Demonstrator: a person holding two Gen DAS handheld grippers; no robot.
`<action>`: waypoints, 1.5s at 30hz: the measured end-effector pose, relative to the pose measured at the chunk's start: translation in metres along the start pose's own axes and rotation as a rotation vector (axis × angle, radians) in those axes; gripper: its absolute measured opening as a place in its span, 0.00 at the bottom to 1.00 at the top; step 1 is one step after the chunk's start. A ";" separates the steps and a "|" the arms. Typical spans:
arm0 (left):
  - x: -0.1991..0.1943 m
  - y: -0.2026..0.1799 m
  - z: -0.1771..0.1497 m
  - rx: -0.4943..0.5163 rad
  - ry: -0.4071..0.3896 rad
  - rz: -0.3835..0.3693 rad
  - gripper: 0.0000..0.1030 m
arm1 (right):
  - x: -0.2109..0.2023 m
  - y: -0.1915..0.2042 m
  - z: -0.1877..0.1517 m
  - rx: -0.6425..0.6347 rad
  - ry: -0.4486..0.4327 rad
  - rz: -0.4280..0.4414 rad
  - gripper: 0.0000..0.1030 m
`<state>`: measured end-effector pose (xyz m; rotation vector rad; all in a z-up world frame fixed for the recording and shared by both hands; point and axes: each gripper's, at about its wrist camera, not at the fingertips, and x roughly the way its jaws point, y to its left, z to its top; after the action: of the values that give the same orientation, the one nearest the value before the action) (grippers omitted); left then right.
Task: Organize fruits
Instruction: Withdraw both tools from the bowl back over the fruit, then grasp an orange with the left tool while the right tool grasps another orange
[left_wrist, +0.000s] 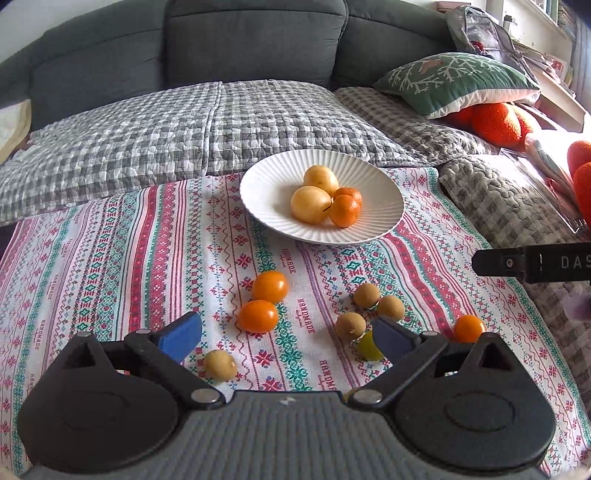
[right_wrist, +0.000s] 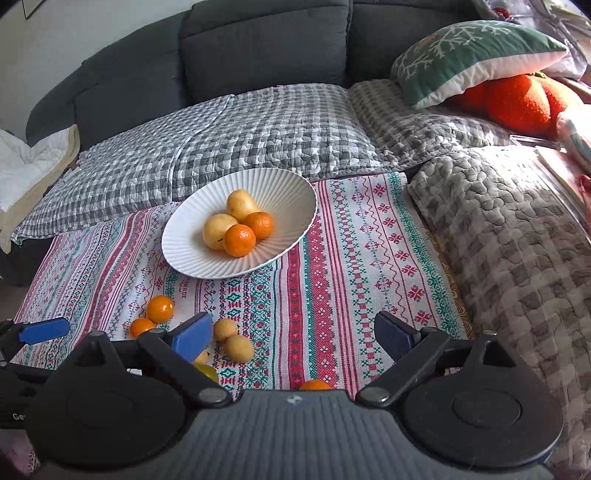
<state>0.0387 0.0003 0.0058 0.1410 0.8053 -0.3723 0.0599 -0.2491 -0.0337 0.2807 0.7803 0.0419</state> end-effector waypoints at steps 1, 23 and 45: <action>0.000 0.004 -0.001 -0.014 0.008 0.010 0.93 | 0.000 -0.001 -0.002 0.006 0.012 -0.005 0.91; 0.028 0.024 -0.010 0.065 -0.060 0.032 0.81 | 0.015 -0.028 -0.026 0.108 0.120 -0.027 0.92; 0.087 0.017 -0.010 0.037 -0.009 0.068 0.49 | 0.039 -0.021 -0.038 0.038 0.218 -0.054 0.85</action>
<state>0.0933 -0.0054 -0.0640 0.2009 0.7835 -0.3236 0.0592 -0.2547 -0.0918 0.2944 1.0062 0.0063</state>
